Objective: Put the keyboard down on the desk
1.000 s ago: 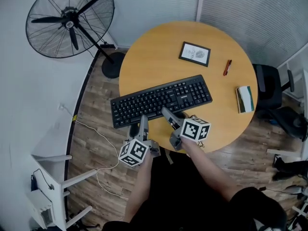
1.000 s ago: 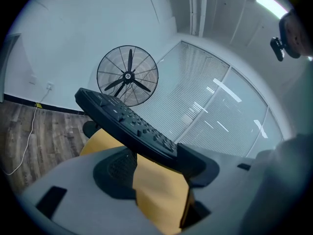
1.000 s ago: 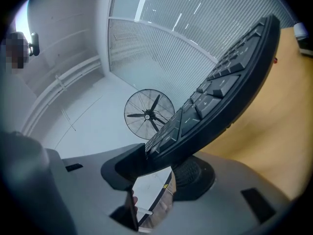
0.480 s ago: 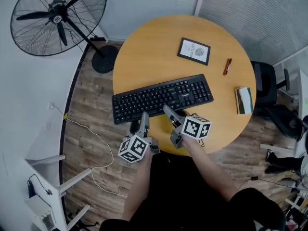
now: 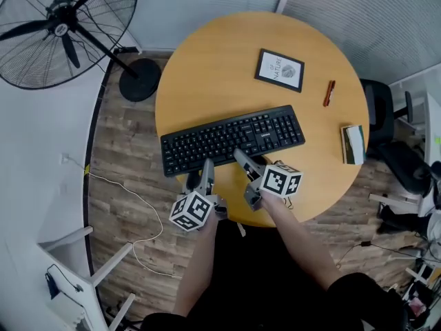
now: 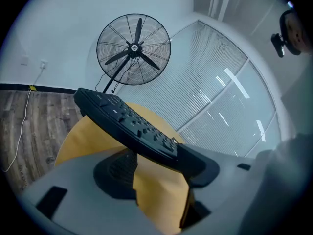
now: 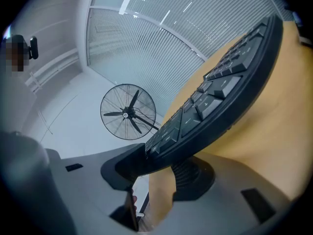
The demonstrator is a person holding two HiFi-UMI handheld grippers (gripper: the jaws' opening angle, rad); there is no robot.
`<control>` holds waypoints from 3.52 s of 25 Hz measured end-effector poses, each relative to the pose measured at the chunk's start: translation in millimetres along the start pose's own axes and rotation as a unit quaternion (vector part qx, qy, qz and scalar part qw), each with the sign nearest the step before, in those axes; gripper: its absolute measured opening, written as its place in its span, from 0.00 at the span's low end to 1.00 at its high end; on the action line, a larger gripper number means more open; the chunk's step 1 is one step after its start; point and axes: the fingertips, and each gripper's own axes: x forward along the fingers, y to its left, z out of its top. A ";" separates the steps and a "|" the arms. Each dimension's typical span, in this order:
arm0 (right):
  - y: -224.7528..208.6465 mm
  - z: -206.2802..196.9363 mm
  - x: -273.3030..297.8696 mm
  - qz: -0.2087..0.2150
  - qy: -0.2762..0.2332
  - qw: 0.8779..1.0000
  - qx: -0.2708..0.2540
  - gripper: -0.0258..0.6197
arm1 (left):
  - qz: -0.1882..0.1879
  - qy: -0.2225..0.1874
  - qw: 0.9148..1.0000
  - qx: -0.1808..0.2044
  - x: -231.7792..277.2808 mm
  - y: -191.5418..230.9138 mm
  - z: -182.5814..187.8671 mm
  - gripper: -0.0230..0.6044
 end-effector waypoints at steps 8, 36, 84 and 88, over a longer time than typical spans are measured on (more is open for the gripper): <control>-26.4 5.6 29.3 -0.015 0.006 1.000 0.011 0.30 | 0.007 0.026 1.000 -0.006 34.7 19.3 -1.1 0.41; -72.3 31.7 98.8 -0.024 0.013 0.999 0.037 0.30 | 0.009 0.061 0.998 0.005 113.5 53.0 9.5 0.41; -87.8 -17.3 80.6 -0.054 0.066 0.992 0.095 0.27 | 0.021 0.142 0.989 -0.032 105.2 77.5 -29.0 0.43; -89.4 -18.3 80.9 -0.059 0.069 0.992 0.092 0.27 | 0.030 0.137 0.990 -0.022 99.7 79.9 -32.3 0.42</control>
